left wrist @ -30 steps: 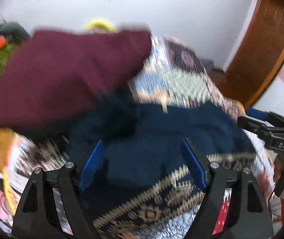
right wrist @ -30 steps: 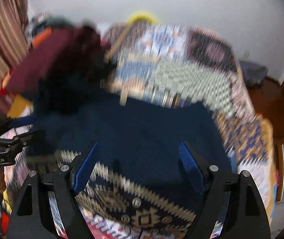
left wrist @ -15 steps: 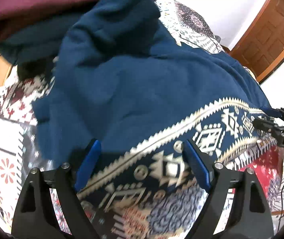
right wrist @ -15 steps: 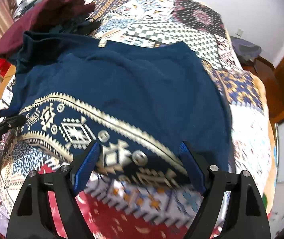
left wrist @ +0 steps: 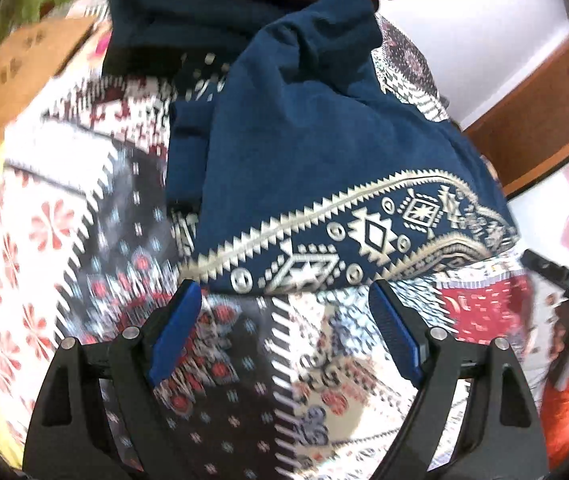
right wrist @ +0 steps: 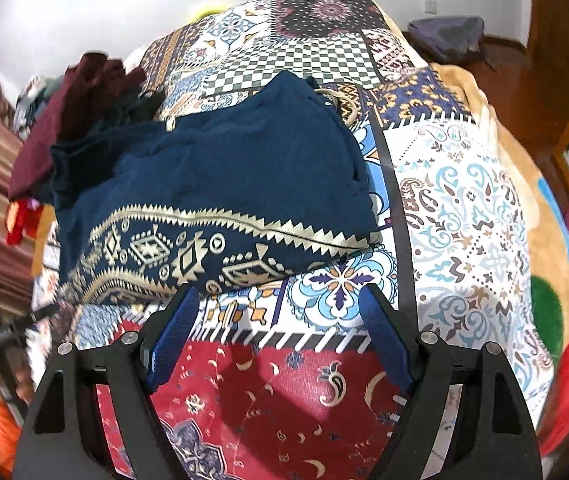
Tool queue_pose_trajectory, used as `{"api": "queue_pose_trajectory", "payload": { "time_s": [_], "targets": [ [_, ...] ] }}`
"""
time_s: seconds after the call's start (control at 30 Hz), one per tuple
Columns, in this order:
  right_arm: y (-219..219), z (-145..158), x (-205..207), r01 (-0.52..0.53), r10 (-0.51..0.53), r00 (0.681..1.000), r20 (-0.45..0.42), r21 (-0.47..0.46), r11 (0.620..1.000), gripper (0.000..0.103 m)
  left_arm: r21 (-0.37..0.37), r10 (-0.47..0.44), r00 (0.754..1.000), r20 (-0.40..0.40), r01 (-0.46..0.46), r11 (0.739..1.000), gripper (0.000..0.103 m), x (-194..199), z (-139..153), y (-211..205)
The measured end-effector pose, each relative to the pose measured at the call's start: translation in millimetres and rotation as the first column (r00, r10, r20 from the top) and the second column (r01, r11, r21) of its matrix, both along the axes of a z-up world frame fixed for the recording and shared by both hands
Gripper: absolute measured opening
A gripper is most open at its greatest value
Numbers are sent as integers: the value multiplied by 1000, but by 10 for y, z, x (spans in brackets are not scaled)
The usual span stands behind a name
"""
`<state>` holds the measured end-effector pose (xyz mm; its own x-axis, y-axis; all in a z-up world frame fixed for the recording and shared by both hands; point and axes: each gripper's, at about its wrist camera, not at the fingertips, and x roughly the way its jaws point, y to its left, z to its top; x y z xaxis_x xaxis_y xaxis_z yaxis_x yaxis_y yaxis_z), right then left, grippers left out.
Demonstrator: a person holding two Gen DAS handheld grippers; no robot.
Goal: Fold large clothes
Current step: 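Smooth the folded navy hoodie flat with both grippers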
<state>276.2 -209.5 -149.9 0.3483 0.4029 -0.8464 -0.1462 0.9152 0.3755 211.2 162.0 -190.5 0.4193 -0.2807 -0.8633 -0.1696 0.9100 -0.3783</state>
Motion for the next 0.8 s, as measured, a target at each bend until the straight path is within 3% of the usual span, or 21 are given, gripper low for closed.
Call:
{"api": "queue_pose_trajectory", "payload": {
  "time_s": [0.17,0.3,0.47,0.5,0.6,0.7,0.77,0.8],
  "targets": [
    [18,-76,166,31,-30,999,-21,66,997,84,-156,17,999,-45,-24,988,85,-115,-220,46],
    [27,-174,344,79,-74,996,-48,118,990,84,-231,59,998,-31,-65,971,85,8,-301,54],
    [37,-281,528,138,-129,989,-70,163,977,81,-370,100,995,-7,-96,924,85,206,-393,165],
    [44,-296,559,151,-140,987,-72,164,975,74,-382,112,994,-5,-105,918,85,238,-409,188],
    [75,-339,611,165,-154,985,-82,145,976,35,-403,150,989,17,-130,906,82,349,-428,220],
    [44,-353,587,175,-163,983,-86,172,969,20,-344,176,984,21,-159,925,52,431,-429,192],
    [26,-257,489,169,-163,986,-46,176,970,15,-297,203,979,18,-188,936,24,440,-419,179],
    [26,-205,450,163,-161,987,-24,171,972,13,-278,209,978,20,-196,940,18,413,-400,191]
  ]
}}
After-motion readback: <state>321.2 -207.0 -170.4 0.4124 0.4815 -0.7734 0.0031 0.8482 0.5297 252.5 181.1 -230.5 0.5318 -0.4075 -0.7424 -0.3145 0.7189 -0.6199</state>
